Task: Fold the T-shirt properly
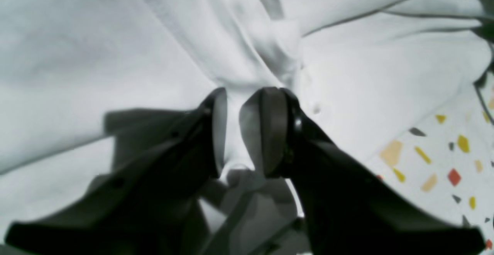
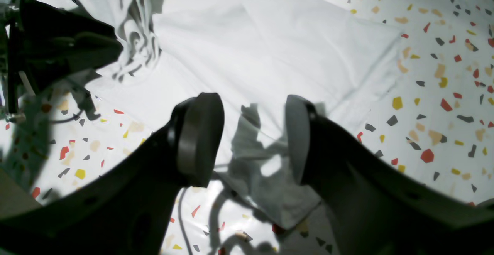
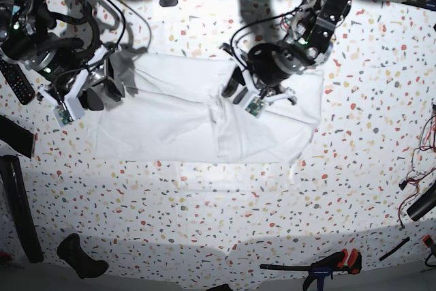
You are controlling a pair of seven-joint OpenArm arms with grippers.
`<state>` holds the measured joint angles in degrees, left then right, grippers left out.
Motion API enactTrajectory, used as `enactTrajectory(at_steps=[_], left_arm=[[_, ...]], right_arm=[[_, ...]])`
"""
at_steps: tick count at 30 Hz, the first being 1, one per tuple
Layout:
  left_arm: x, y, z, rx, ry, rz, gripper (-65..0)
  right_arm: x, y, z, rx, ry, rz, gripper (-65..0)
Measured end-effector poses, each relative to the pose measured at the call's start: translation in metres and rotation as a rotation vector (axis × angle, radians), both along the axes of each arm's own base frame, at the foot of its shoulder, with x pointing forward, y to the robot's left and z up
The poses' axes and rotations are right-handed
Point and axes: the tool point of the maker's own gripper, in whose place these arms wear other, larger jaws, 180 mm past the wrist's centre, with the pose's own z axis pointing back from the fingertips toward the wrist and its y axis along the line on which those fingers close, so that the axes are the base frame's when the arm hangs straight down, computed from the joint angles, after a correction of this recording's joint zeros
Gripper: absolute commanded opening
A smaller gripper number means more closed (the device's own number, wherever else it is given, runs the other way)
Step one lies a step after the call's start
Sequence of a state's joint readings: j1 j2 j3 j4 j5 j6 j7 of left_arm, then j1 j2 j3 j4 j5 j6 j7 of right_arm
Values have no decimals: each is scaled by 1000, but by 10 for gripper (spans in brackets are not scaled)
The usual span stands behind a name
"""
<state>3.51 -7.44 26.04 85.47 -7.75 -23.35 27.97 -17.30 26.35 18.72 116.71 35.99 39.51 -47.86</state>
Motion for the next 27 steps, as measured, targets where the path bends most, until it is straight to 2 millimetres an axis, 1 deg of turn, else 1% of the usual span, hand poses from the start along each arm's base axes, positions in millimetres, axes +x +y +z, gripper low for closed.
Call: enactTrajectory(at_steps=[2,4,6,7,8,11,12,13,14,15,17,18,20,22,24,25,26,27], left_arm=[[-2,-1,3,22,6,-17,-496],[-7,-2,11,55,7,-45,-496],[-7,-3,32,65,-40,-60,-496],[-8,-7,46,56,-65,-83,-496],[-3,-12,69,24,-121,-78,-496],[11,-20,150,-61,-333,-85,-496],[12,-21,172,-78,-395,-87,-496],[15,-19,186,-64,-447,-83,-496],[18,-15,196,-48,-495,-78,-496],[26,-8,198,-23,-526,-49,-496],[48,16,190,34,-530,69,-496],[59,31,179,63,-509,133,-496],[74,54,152,101,-453,207,-496],[79,66,118,132,-381,235,-496],[76,68,85,139,-283,237,-496],[70,63,72,110,-229,230,-496],[65,56,62,86,-197,213,-496],[64,48,58,59,-208,194,-496]], right_arm=[[0,0,0,0,0,0,-355],[0,0,0,0,0,0,-355],[0,0,0,1,0,0,-355],[0,0,0,0,0,0,-355],[0,0,0,-1,0,0,-355],[0,0,0,0,0,0,-355],[0,0,0,0,0,0,-355],[0,0,0,1,0,0,-355],[0,0,0,1,-1,0,-355],[0,0,0,1,-1,0,-355],[0,0,0,0,0,0,-355],[0,0,0,0,0,0,-355],[0,0,0,0,0,0,-355],[0,0,0,1,0,0,-355],[0,0,0,3,0,1,-355],[0,0,0,2,0,1,-355],[0,0,0,0,0,0,-355],[0,0,0,1,0,0,-355]])
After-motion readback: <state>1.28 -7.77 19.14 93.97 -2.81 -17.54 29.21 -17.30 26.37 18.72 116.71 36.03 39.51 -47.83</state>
